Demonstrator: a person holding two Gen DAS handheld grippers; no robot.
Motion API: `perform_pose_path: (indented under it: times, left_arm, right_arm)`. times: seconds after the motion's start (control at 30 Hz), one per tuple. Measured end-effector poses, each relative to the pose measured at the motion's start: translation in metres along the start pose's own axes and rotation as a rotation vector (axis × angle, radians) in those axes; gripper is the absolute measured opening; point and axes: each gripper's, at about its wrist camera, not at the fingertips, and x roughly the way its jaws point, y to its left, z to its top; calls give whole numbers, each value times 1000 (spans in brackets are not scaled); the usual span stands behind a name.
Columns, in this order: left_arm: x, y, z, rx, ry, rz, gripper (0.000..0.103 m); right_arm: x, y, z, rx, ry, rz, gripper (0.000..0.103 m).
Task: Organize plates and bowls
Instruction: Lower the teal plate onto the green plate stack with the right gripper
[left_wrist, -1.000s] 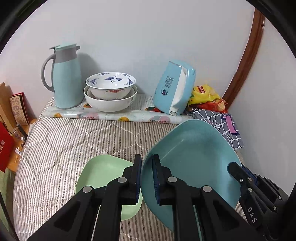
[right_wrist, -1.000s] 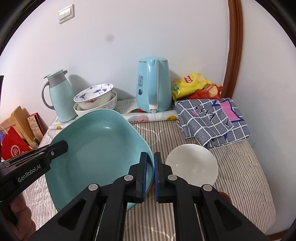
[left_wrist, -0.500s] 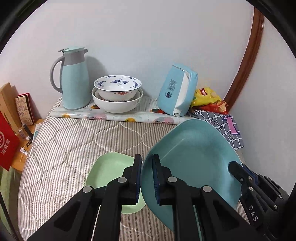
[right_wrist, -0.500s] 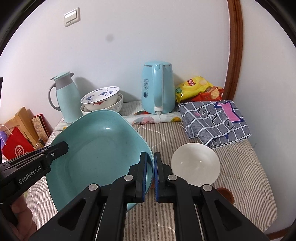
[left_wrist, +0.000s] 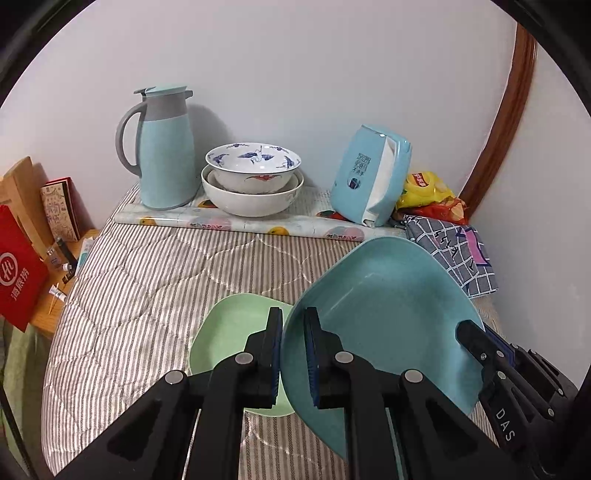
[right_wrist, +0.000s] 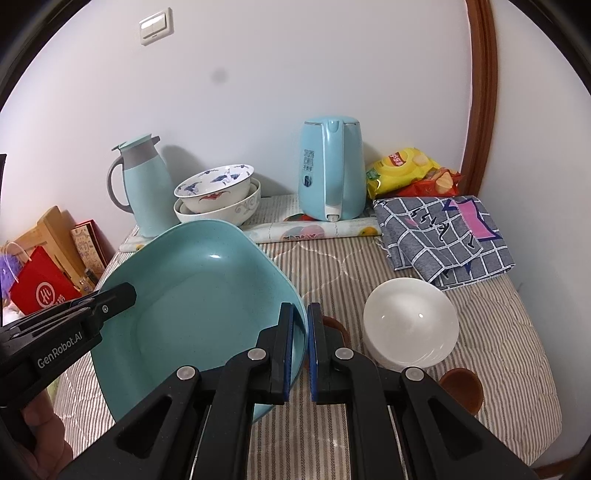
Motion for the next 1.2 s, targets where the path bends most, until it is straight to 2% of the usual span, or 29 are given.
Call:
perform_pose_path:
  times: [0.57, 1.2]
  left_arm:
    - [19, 30, -15, -52, 50, 42, 12]
    - [48, 72, -49, -112, 147, 107, 12]
  right_arm:
    - [26, 20, -13, -30, 58, 39, 7]
    - [68, 50, -45, -89, 175, 93, 7]
